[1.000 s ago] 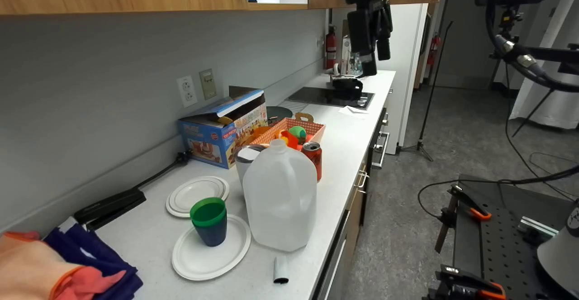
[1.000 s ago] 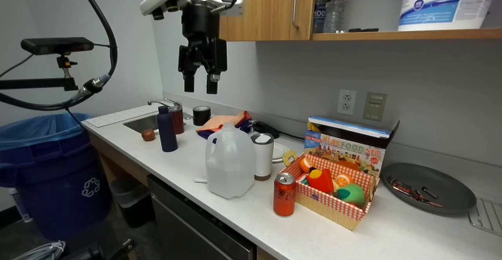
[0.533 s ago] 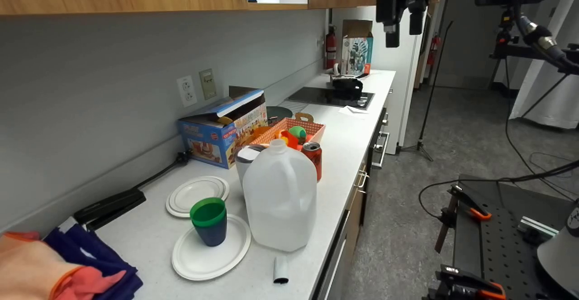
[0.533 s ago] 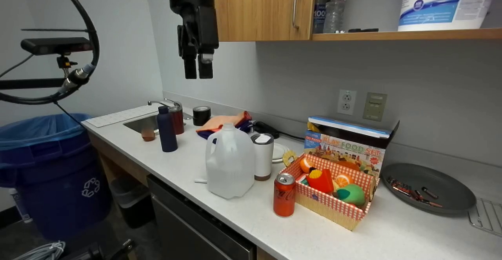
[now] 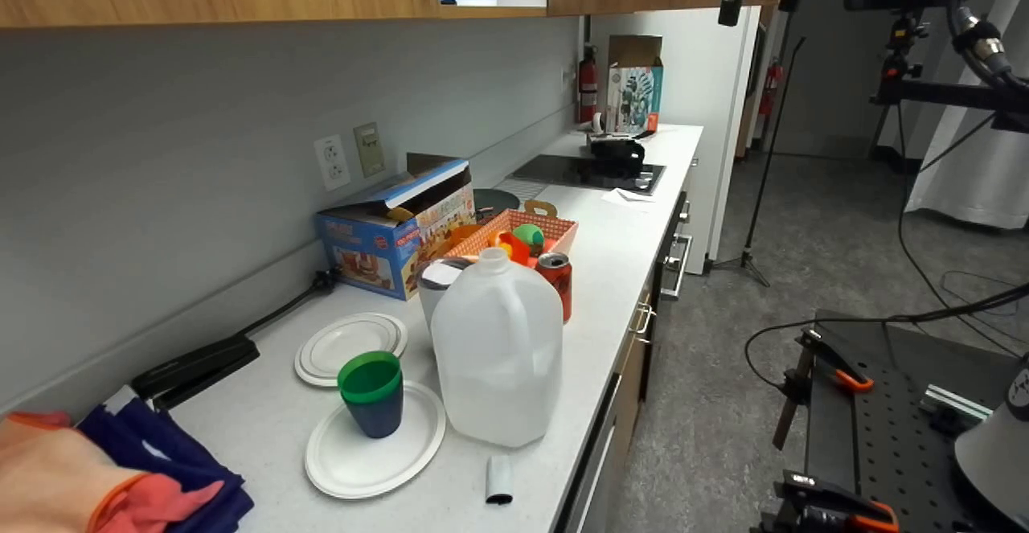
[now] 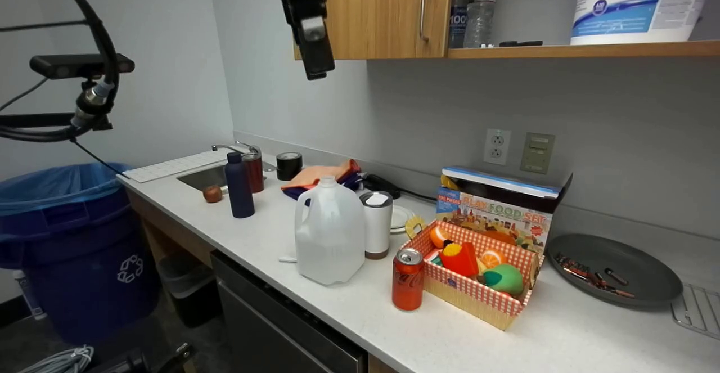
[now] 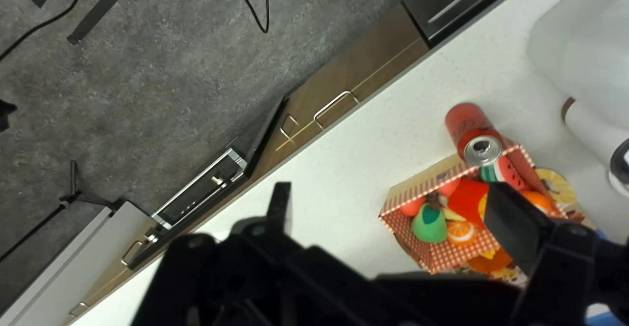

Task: Close the top right cabinet door

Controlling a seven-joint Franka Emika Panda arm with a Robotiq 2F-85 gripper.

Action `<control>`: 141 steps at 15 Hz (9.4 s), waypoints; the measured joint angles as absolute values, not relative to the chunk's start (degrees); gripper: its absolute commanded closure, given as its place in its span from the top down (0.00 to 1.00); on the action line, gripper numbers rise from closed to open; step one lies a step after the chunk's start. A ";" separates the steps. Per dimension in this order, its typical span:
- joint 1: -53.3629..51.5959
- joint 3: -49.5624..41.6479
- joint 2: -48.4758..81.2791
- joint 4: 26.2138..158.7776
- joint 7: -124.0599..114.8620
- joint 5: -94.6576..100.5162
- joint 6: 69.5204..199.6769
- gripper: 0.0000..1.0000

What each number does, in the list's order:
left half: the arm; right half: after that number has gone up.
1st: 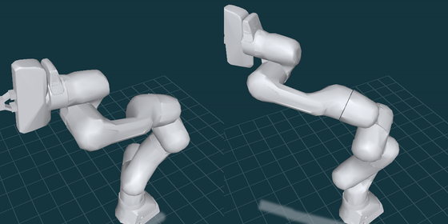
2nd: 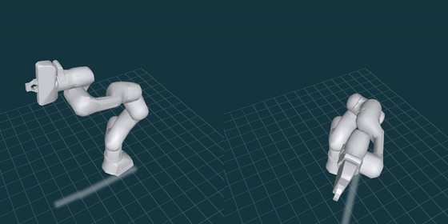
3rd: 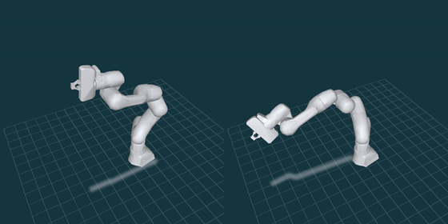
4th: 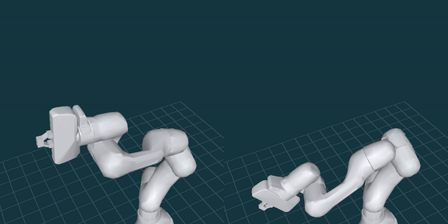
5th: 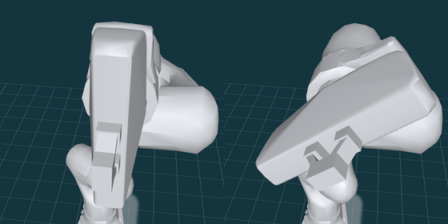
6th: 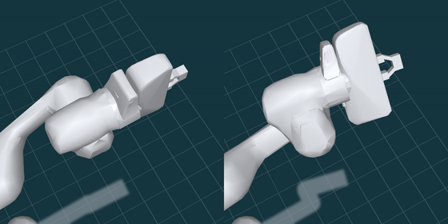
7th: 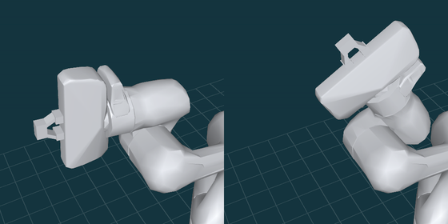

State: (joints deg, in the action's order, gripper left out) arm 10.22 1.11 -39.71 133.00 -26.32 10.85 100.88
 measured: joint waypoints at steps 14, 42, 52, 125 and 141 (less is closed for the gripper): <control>17.96 -0.30 -40.61 132.86 -35.29 12.20 103.57 1.00; 31.16 -10.15 -31.07 120.79 -39.77 30.19 126.35 1.00; 31.17 -10.95 -31.40 120.98 -32.32 30.12 126.35 1.00; -5.97 -19.52 -34.51 115.62 18.27 -8.79 146.34 1.00; -12.05 -22.00 -28.20 107.22 26.41 -19.43 141.53 1.00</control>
